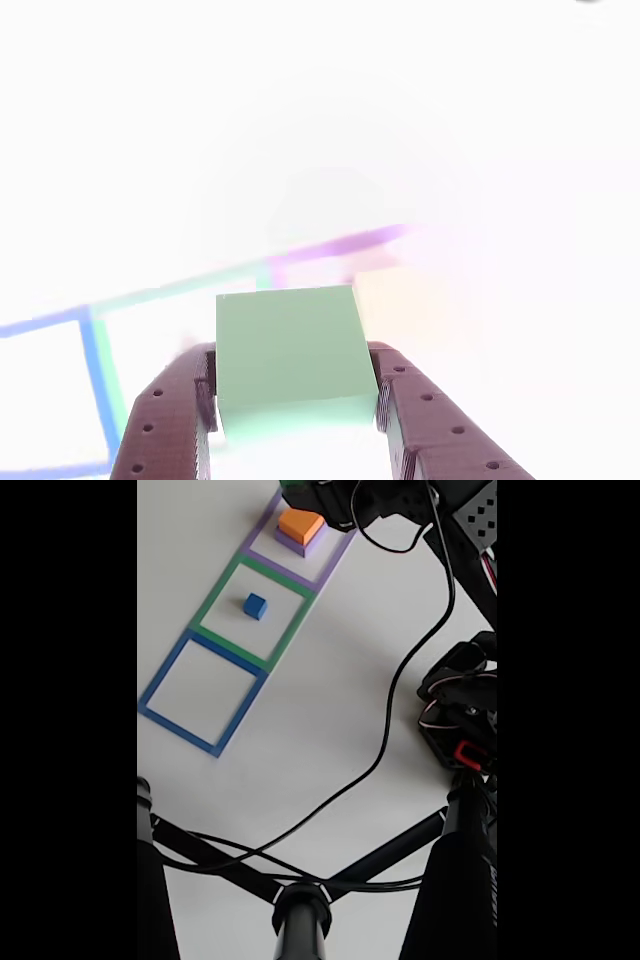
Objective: Tower of hanoi
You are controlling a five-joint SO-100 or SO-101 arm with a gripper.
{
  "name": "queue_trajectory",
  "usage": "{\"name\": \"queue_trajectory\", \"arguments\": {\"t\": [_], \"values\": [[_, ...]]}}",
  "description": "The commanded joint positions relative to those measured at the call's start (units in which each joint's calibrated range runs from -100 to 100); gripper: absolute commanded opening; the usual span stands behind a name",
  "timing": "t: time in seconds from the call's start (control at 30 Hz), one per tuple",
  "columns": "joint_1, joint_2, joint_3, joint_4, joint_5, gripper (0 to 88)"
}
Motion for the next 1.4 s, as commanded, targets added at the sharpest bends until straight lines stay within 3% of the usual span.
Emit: {"name": "queue_trajectory", "arguments": {"t": [0.0, 0.23, 0.87, 1.27, 1.37], "values": [[-5.99, 1.05, -23.34, 19.71, 0.2, 6.4], [-14.71, 1.29, -32.34, 27.97, 0.2, 6.2], [-34.46, 1.86, -28.61, 24.74, 0.2, 6.1], [-34.75, -12.75, 32.03, -20.77, 0.2, 6.2], [-34.08, -12.03, 45.39, -37.29, 0.2, 6.2]]}}
